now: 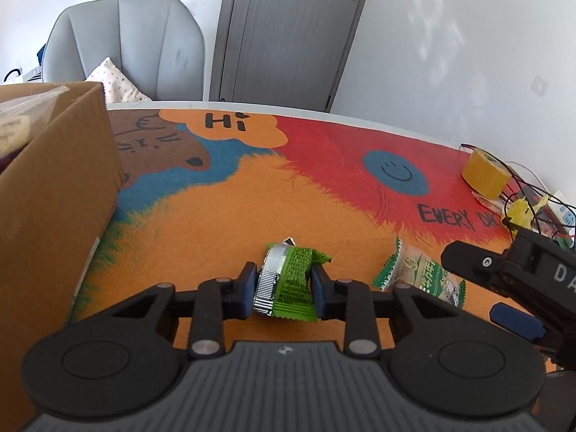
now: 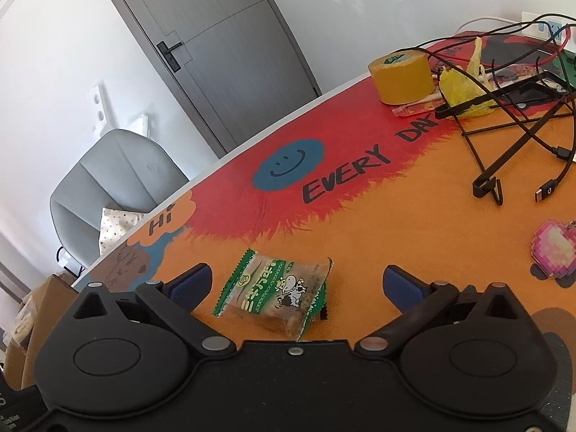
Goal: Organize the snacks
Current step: 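Grasp the green snack bag with the left tool while the right tool grasps the green-printed bread pack, then carry the green bag with the left tool while the right tool carries the bread pack to the box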
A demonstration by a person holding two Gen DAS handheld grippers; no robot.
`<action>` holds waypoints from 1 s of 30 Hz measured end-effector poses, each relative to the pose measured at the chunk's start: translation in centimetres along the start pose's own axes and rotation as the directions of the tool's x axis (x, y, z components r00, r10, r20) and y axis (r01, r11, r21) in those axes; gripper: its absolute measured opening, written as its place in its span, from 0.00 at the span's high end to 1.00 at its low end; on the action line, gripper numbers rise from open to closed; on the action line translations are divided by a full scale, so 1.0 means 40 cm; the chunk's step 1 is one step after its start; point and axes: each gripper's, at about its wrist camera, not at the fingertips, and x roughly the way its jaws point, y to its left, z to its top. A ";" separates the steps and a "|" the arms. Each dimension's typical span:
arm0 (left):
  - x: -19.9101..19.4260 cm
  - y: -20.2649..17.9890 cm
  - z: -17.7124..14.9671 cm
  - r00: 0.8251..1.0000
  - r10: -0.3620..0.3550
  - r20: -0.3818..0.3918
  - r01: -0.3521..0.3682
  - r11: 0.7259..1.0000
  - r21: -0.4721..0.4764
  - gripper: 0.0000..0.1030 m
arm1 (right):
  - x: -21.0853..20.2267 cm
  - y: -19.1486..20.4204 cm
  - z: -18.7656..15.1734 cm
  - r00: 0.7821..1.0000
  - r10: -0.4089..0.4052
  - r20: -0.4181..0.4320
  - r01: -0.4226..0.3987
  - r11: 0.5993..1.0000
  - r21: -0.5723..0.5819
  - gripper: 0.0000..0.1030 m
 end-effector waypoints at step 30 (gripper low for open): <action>-0.041 0.087 0.006 0.999 0.022 0.035 -0.019 0.996 -0.083 0.71 | 0.031 0.102 -0.064 0.989 -0.143 0.046 0.149 0.969 -0.197 0.47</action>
